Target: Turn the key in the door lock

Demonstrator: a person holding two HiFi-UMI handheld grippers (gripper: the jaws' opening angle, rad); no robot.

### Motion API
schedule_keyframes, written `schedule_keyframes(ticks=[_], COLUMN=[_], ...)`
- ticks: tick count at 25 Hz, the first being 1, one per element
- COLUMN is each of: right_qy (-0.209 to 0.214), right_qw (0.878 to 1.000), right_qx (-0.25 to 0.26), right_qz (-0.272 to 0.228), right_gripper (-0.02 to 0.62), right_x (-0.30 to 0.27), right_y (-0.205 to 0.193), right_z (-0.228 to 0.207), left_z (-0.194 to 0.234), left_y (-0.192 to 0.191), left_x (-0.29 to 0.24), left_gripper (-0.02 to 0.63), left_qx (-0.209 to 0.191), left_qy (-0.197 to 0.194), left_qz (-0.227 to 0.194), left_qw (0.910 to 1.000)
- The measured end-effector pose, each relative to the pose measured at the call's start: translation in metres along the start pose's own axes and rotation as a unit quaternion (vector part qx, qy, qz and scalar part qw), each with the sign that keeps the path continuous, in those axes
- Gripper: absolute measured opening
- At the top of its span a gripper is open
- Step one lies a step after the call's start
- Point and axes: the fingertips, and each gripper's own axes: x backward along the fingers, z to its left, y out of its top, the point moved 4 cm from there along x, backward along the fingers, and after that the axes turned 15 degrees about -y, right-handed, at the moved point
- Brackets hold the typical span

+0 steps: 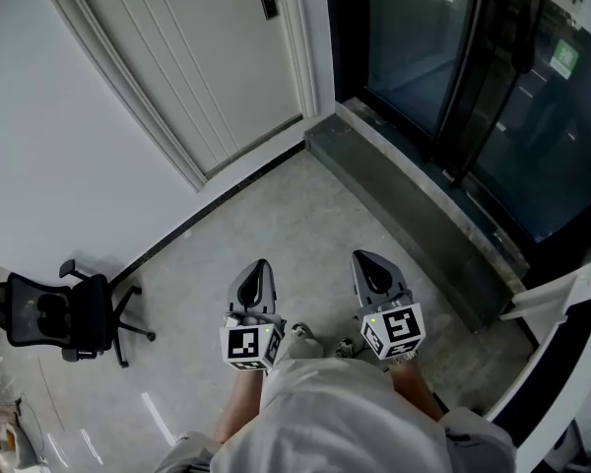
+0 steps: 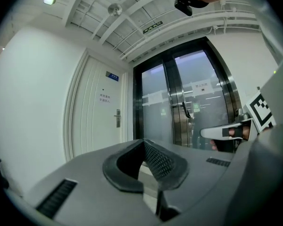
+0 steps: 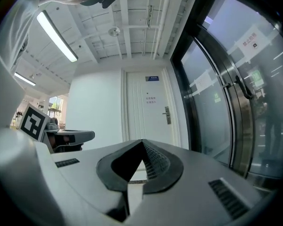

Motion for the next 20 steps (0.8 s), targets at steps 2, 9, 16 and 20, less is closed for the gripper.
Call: schedule_keyframes(ticks=[2, 9, 16, 20], right_qy=[-0.003, -0.040, -0.037, -0.043], right_qw=[1.000, 0.999, 0.999, 0.998], right_qx=[-0.001, 0.007, 0.017, 0.024], right_qz=[0.000, 0.017, 0.026, 0.024], right_gripper=[0.002, 0.002, 0.002, 0.002], right_x=[-0.003, -0.030, -0.090, -0.131], right_y=[0.005, -0.002, 0.008, 0.012], right_z=[-0.004, -0.016, 0.012, 0.025], left_z=[0.004, 0.027, 0.084, 0.122], left_y=[0.004, -0.007, -0.002, -0.001], left_x=[-0.002, -0.018, -0.052, -0.077], left_gripper=[0.009, 0.009, 0.009, 0.009], left_qx=[-0.001, 0.005, 0.024, 0.027], left_qy=[0.010, 0.012, -0.013, -0.025], left_qz=[-0.009, -0.014, -0.024, -0.028], left_qw=[0.9999, 0.9998, 0.9993, 0.9989])
